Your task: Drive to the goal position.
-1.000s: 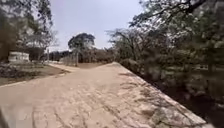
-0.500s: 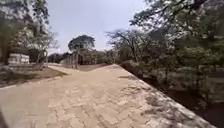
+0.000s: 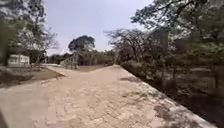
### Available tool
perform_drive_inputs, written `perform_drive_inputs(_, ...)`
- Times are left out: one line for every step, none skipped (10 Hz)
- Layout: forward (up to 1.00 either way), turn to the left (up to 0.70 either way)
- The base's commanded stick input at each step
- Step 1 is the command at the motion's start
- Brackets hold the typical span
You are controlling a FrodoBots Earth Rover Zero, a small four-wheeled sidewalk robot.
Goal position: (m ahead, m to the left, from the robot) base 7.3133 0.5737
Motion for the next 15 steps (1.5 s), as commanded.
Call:
perform_drive_inputs(0.7,0.0)
perform_drive_inputs(0.7,0.0)
perform_drive_inputs(0.7,0.0)
perform_drive_inputs(0.7,0.0)
perform_drive_inputs(0.7,0.0)
perform_drive_inputs(0.7,0.0)
perform_drive_inputs(0.7,0.0)
perform_drive_inputs(0.7,0.0)
perform_drive_inputs(0.7,0.0)
perform_drive_inputs(0.7,0.0)
perform_drive_inputs(0.7,0.0)
perform_drive_inputs(0.7,0.0)
perform_drive_inputs(0.7,0.0)
perform_drive_inputs(0.7,0.0)
perform_drive_inputs(0.7,0.0)
